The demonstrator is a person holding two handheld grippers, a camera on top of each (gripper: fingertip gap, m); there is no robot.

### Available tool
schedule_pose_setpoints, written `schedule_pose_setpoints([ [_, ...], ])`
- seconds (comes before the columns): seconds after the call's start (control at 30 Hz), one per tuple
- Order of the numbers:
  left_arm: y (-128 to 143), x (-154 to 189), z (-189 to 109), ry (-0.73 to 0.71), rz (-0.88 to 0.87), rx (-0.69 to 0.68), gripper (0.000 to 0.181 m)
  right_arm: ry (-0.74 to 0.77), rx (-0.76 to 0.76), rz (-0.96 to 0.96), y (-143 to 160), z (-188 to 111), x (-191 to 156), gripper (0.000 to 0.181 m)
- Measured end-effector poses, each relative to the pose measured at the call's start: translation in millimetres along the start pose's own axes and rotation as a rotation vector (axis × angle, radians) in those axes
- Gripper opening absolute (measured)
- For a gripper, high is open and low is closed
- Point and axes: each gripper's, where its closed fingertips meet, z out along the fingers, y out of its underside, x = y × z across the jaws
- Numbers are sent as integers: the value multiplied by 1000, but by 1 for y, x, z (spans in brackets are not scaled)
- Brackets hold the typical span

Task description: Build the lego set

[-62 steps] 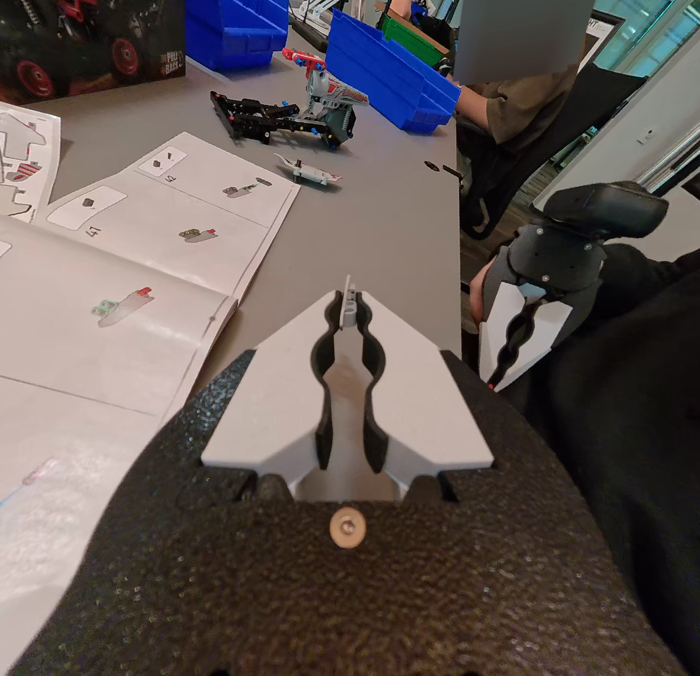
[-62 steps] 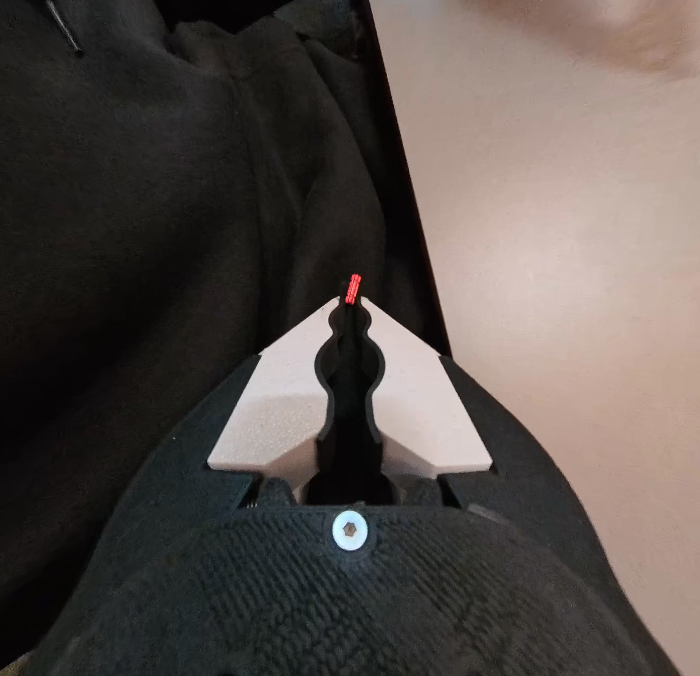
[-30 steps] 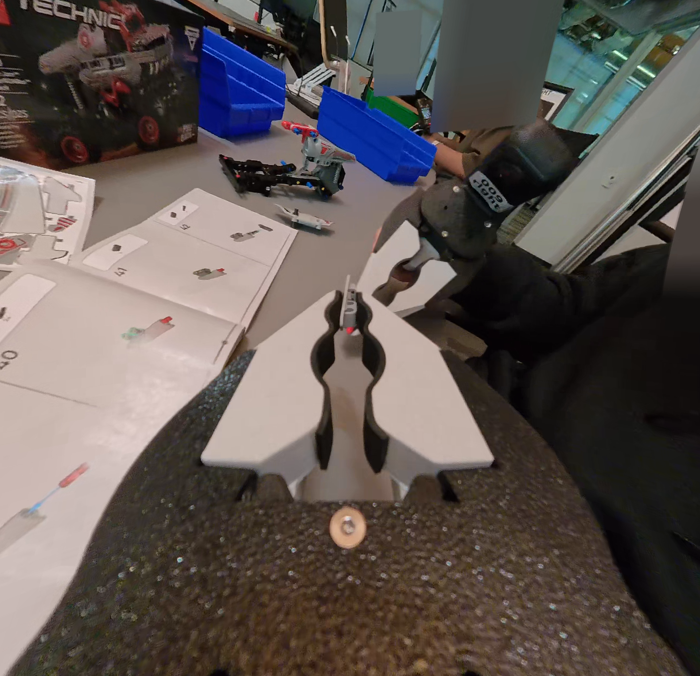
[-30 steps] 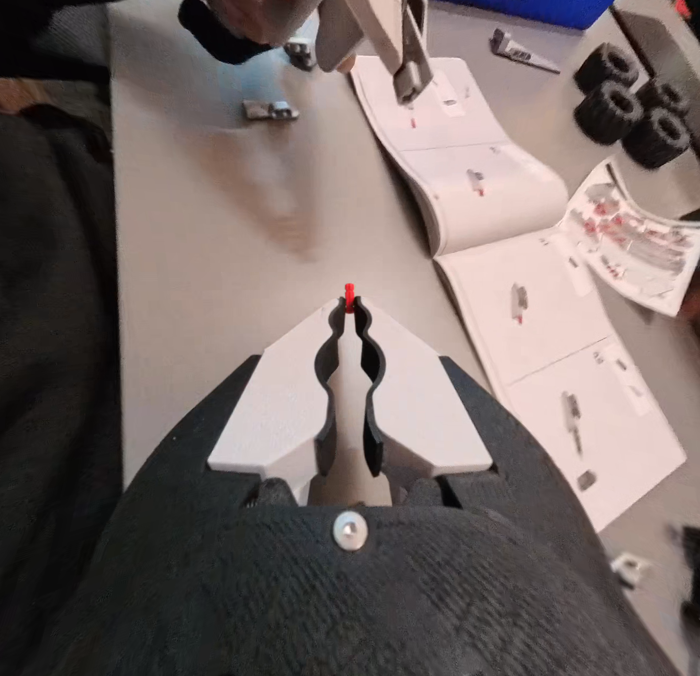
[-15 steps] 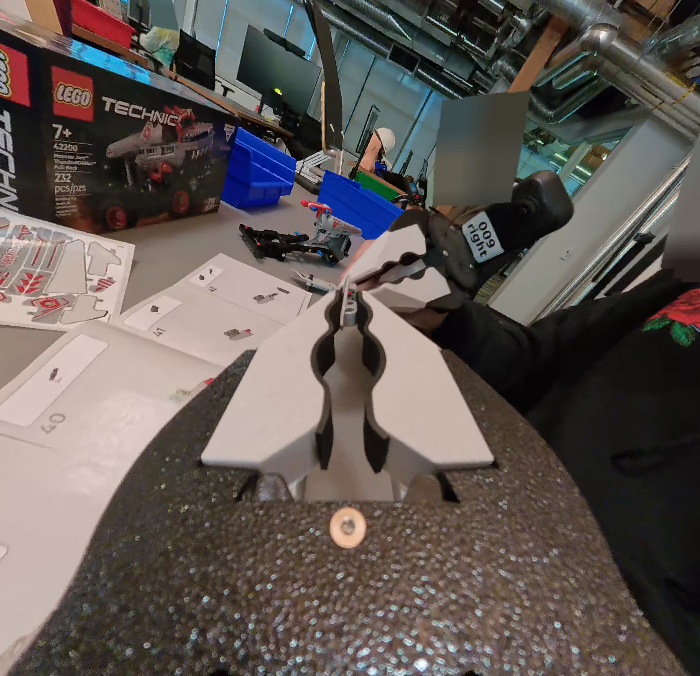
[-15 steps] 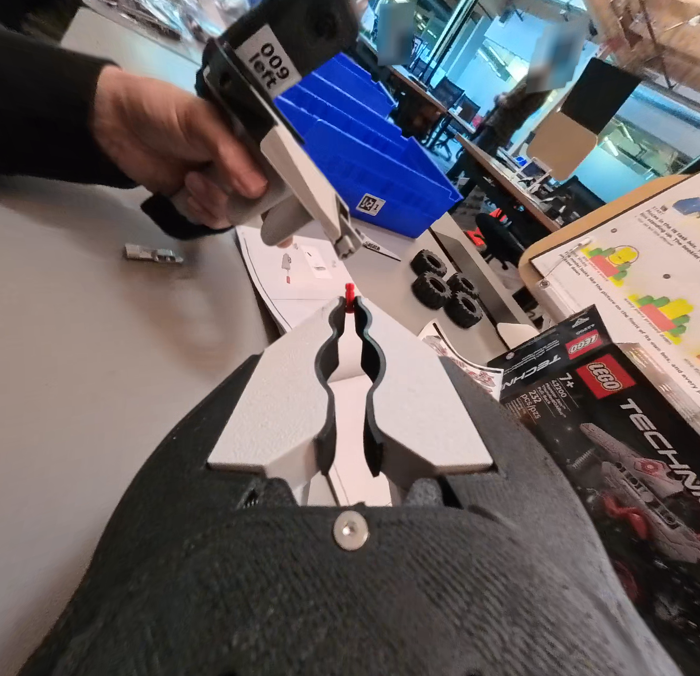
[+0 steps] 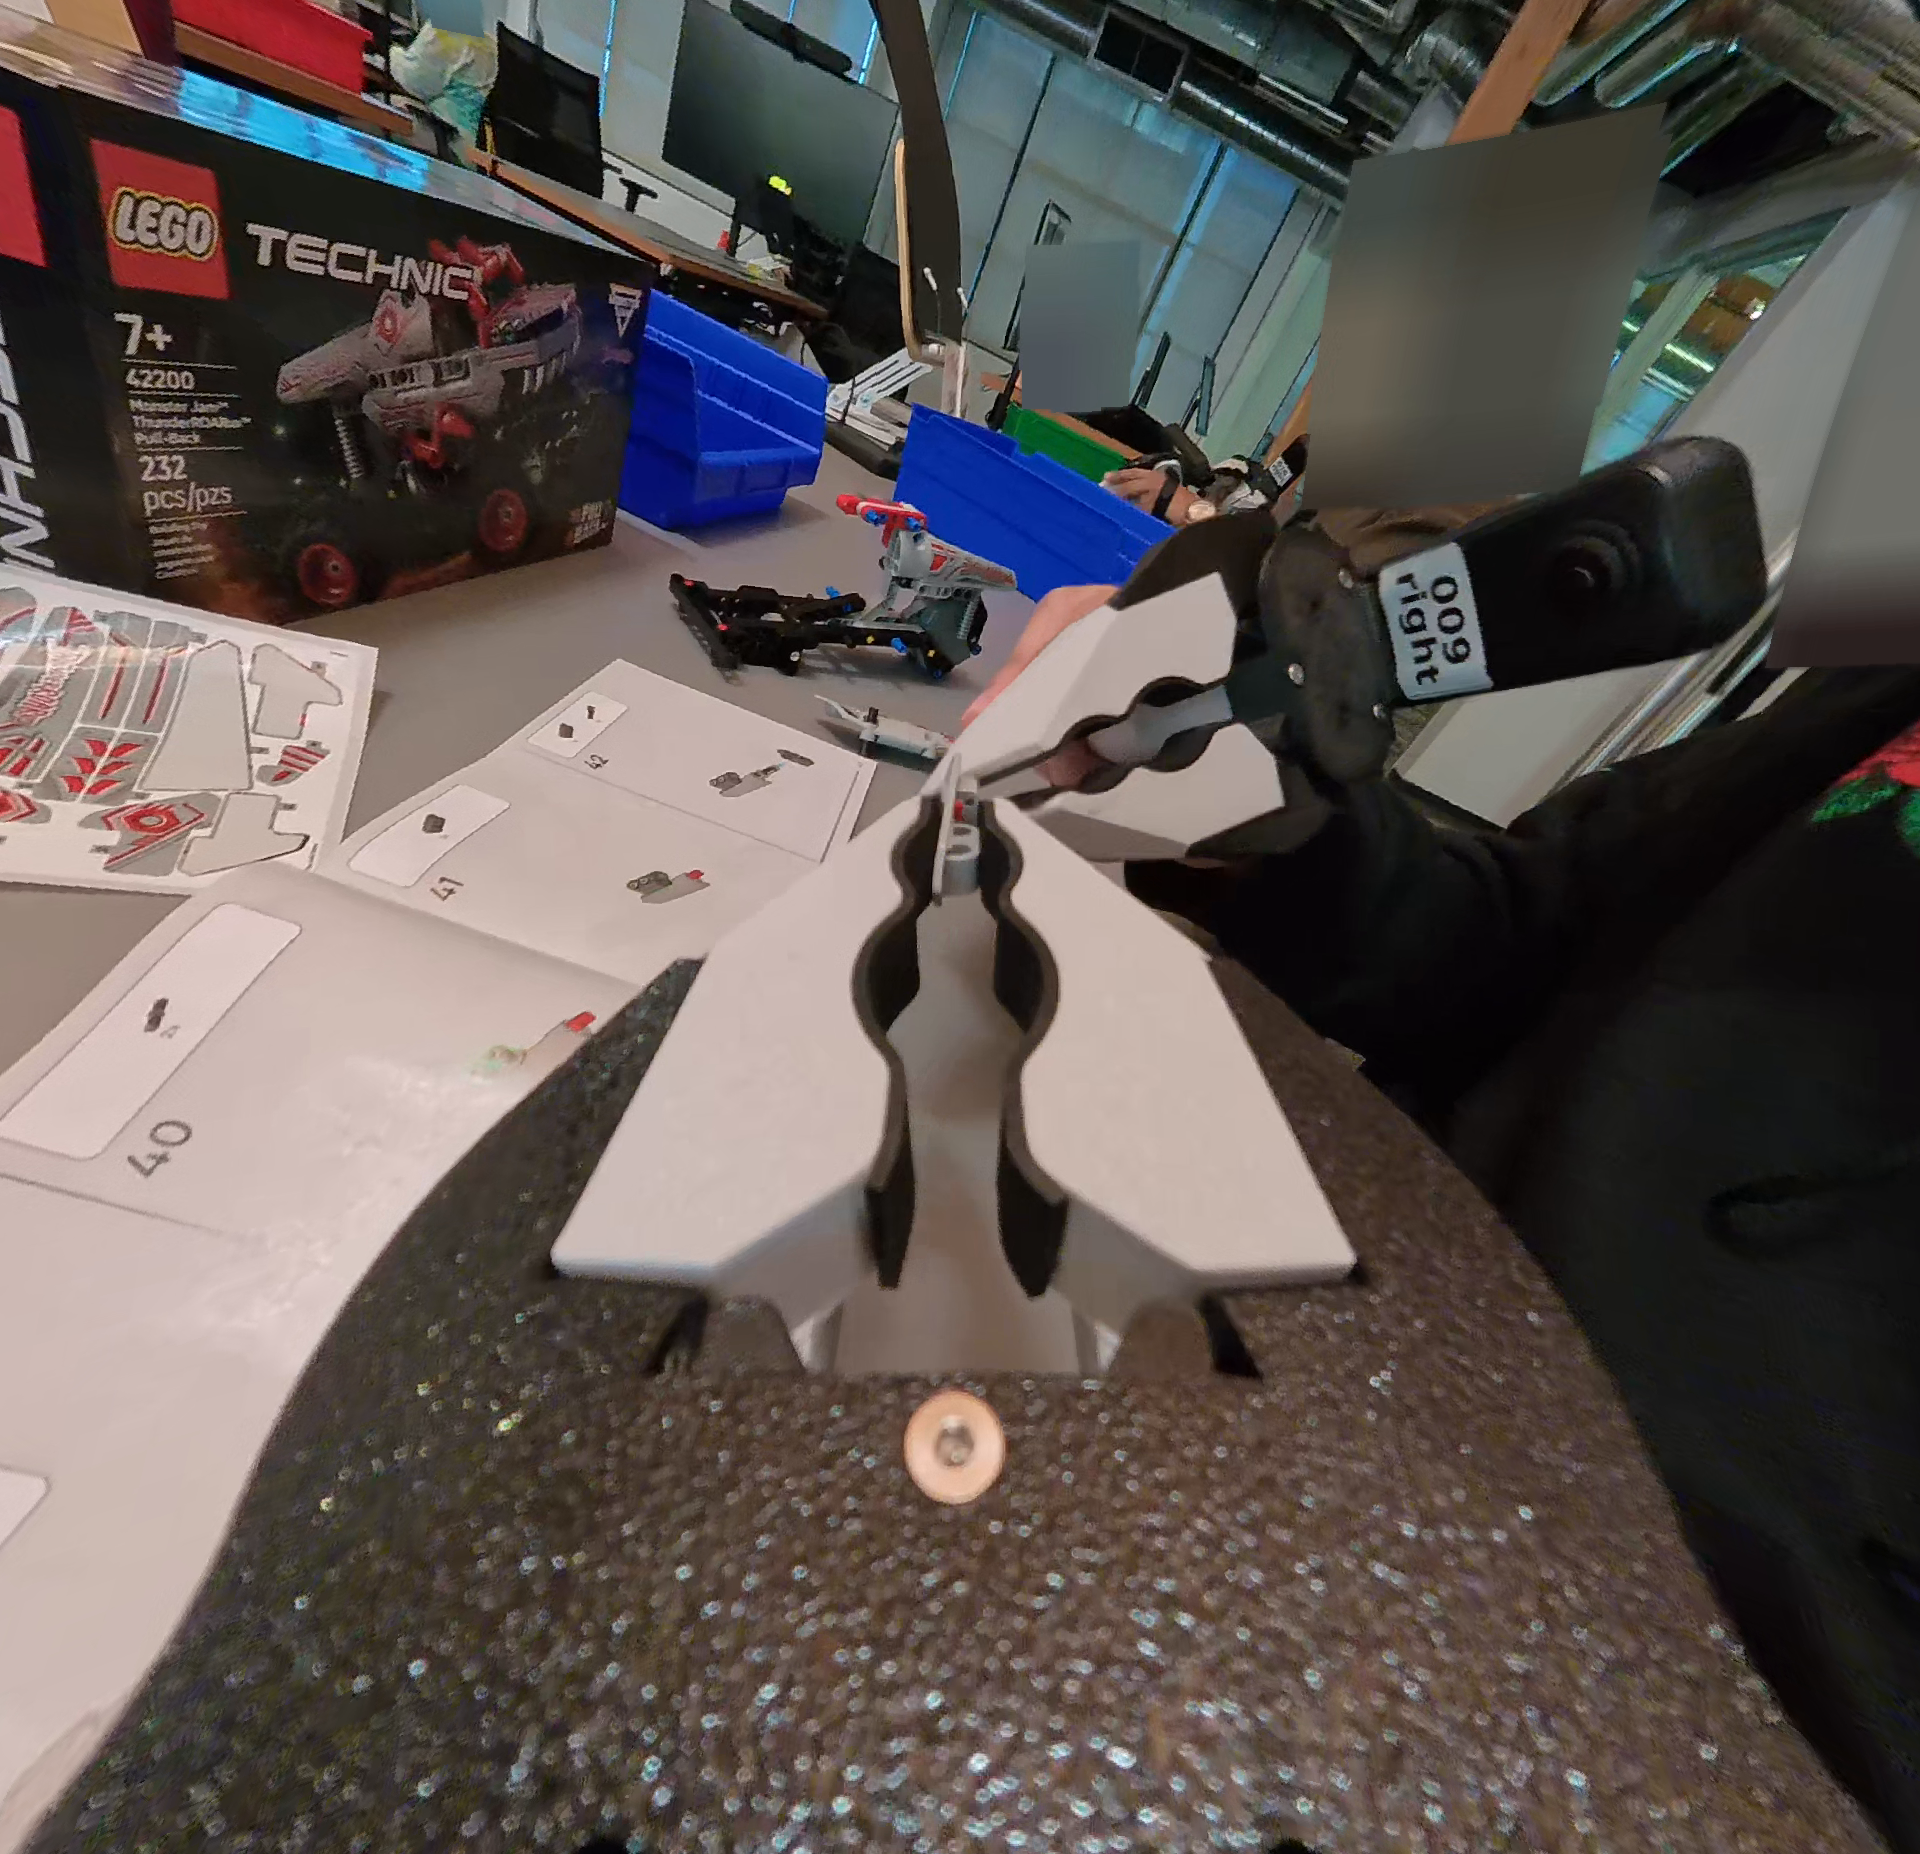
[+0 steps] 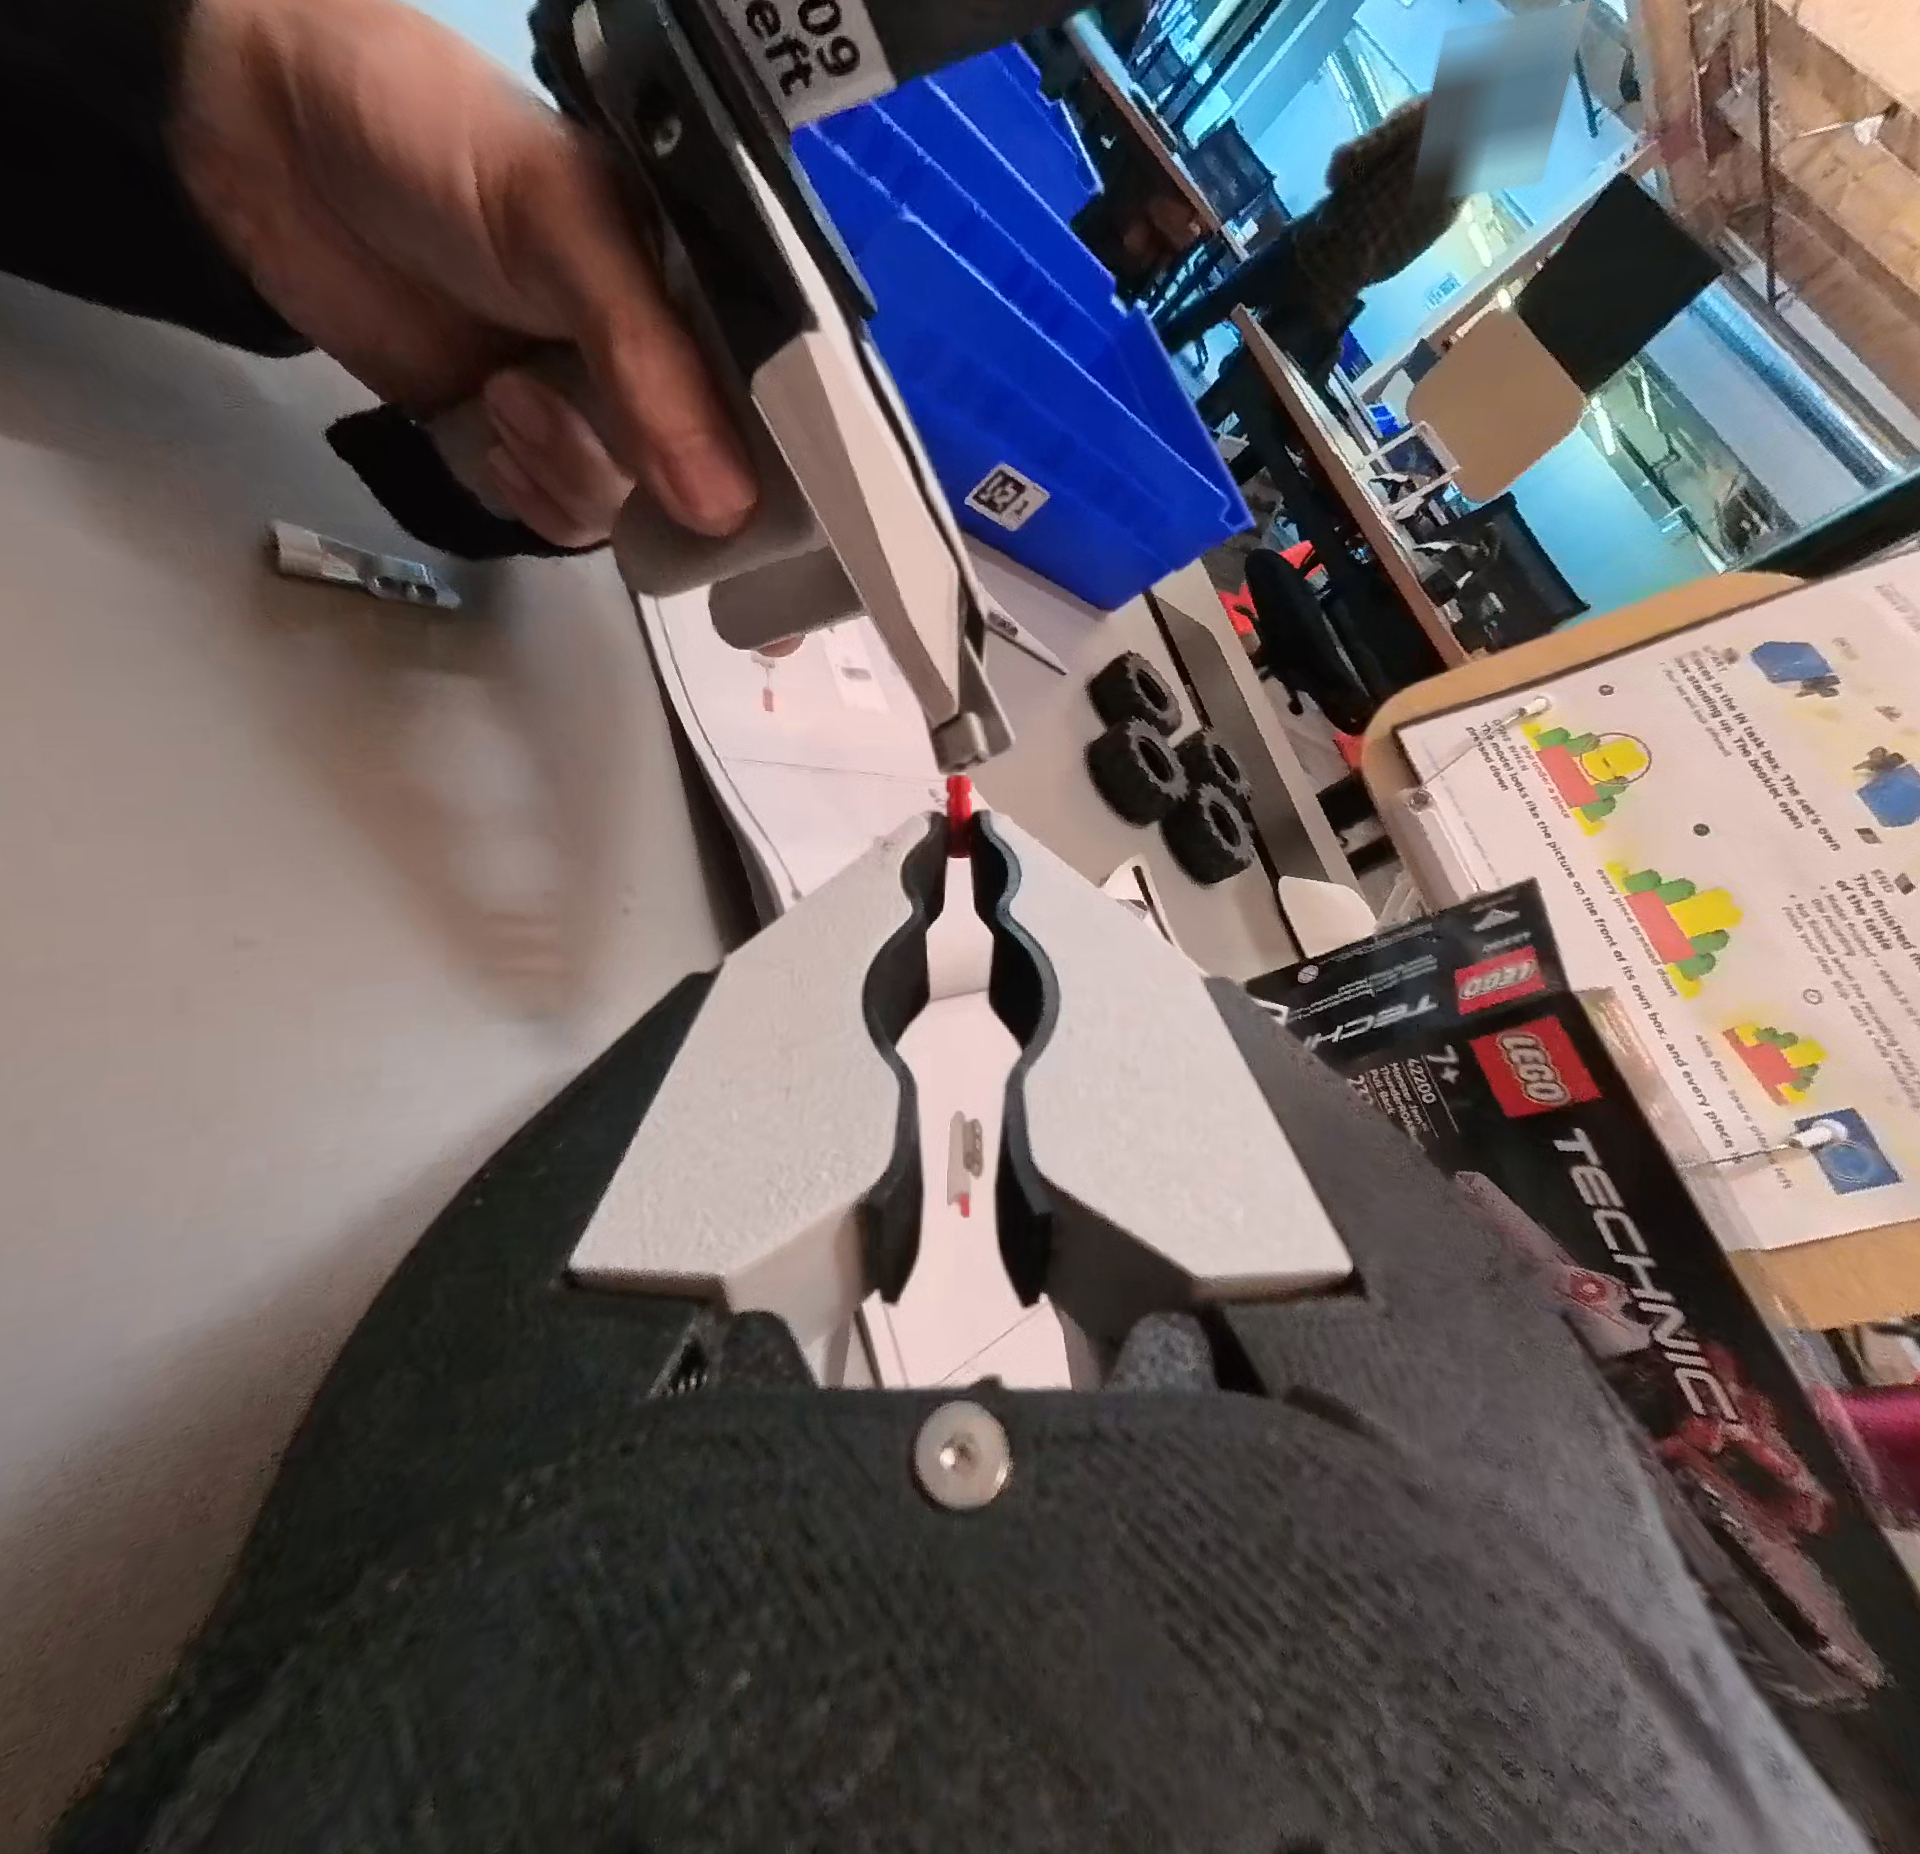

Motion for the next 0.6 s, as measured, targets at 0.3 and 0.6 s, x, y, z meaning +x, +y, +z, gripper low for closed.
schedule_pose_setpoints([
  [0.3,11,-7,0,-130,127,-128,5,44,-182,-205,14,7,-6,4],
  [0.6,30,-22,-5,-180,36,-223,5,-413,-383,34,68,1,-75,3],
])
